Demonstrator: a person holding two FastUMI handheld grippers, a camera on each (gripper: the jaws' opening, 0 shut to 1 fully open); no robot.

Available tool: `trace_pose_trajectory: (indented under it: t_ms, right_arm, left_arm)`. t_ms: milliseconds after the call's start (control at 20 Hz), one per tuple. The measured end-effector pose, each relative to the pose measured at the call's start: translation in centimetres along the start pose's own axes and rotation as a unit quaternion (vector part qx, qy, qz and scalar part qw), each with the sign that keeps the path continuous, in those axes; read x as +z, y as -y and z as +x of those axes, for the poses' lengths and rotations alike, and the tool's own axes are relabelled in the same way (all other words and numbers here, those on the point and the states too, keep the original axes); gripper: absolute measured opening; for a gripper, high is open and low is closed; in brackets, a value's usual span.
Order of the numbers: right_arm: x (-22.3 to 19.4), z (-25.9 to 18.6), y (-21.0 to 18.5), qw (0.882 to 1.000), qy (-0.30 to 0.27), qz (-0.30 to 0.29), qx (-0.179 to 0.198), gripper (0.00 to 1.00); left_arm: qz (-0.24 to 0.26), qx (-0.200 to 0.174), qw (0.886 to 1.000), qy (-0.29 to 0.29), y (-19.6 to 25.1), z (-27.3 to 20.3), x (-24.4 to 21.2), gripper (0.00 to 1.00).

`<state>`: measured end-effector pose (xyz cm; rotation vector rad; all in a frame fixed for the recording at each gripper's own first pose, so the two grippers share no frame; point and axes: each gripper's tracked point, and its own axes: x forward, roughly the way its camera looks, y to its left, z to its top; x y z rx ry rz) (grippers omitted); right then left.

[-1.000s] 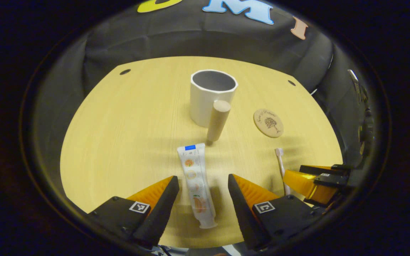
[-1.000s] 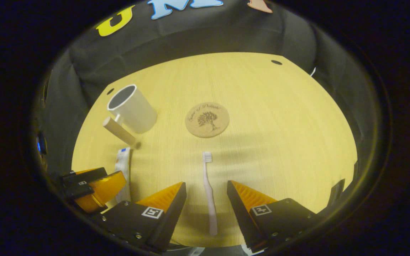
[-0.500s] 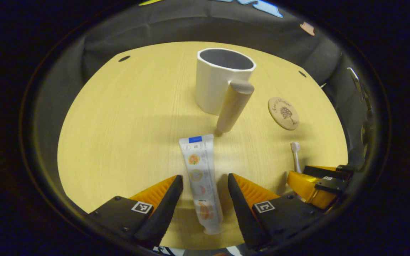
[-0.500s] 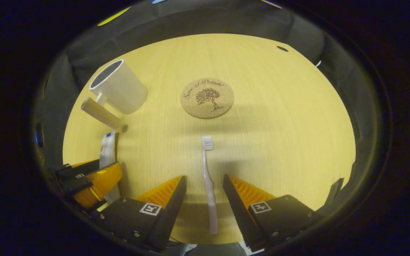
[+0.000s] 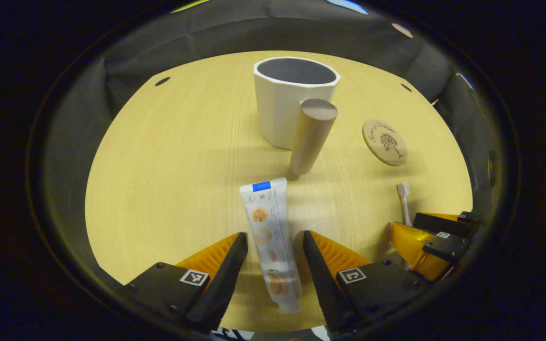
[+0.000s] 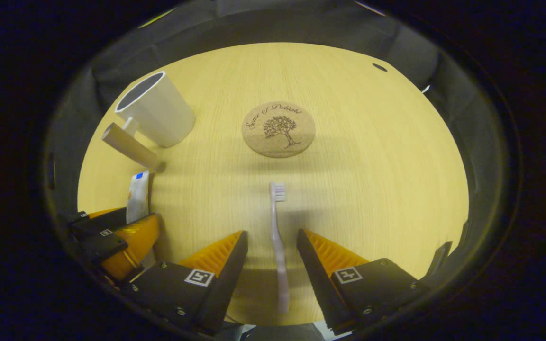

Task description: Put the toothbrush and toothpaste on the desktop into the cup, then pick up the cup and place it on the coaster on the desktop.

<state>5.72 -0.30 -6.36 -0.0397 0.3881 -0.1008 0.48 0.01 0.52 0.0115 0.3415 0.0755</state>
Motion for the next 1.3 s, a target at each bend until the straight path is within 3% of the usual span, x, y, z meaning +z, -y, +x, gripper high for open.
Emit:
trace_pose_trajectory:
  t_ms: [400,850,950,1200,1250,1300]
  right_arm:
    - [0.2,0.0,0.0,1.000,-0.017,-0.007,0.003,0.78]
    - [0.3,0.2,0.5,0.997,-0.074,-0.023,0.014,0.75]
    - [0.4,0.1,0.5,0.996,-0.088,-0.025,0.016,0.73]
    - [1.0,0.2,1.0,0.994,-0.102,-0.037,0.004,0.73]
    - [1.1,0.5,0.9,0.995,-0.098,-0.005,0.007,0.48]
    - [0.8,-0.6,0.7,0.993,-0.114,0.007,0.011,0.23]
  left_arm:
    - [-0.008,0.005,1.000,-0.010,-0.2,-0.2,0.3,0.85]
    - [0.008,-0.004,1.000,-0.009,-0.4,-0.8,0.9,0.84]
    - [0.010,-0.005,1.000,-0.014,-0.5,-0.9,0.9,0.52]
    - [0.016,-0.003,0.999,-0.036,-0.9,-1.0,1.4,0.53]
    - [0.011,-0.003,0.999,-0.038,-1.1,-1.1,1.3,0.51]
    - [0.014,-0.003,0.999,-0.035,-0.9,-1.2,1.7,0.38]
